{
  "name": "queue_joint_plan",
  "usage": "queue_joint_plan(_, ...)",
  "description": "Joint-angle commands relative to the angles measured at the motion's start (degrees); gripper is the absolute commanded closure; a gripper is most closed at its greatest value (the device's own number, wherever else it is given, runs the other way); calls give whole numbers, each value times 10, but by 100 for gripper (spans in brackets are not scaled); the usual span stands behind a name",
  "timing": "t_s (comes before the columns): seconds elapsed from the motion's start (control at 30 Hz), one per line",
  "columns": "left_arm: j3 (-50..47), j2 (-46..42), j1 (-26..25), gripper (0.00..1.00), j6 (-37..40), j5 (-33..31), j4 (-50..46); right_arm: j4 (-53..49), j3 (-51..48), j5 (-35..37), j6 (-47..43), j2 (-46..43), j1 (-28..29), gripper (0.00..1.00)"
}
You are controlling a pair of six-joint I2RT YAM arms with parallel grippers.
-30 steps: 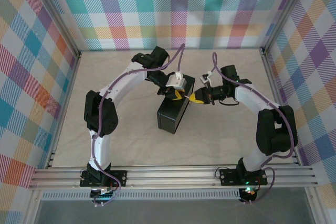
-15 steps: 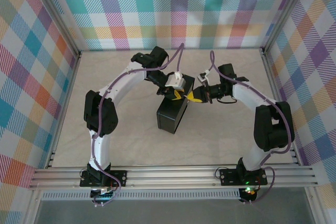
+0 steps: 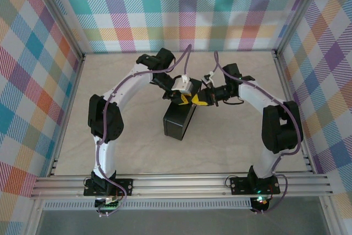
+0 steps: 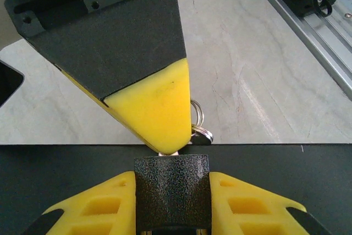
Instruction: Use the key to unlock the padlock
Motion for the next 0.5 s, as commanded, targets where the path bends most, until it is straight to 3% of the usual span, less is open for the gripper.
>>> queue_joint_plan(0.0, 0, -9, -20, 75, 21, 88, -33, 87, 23, -24, 34, 5, 7, 93)
queue_joint_plan(0.17, -19, -15, -17, 76, -10, 61, -1, 108, 12, -16, 55, -17, 3, 77)
queue_joint_plan(0.47, -49, -29, 4, 77, -33, 51, 28, 64, -67, -6, 14, -68, -52, 67)
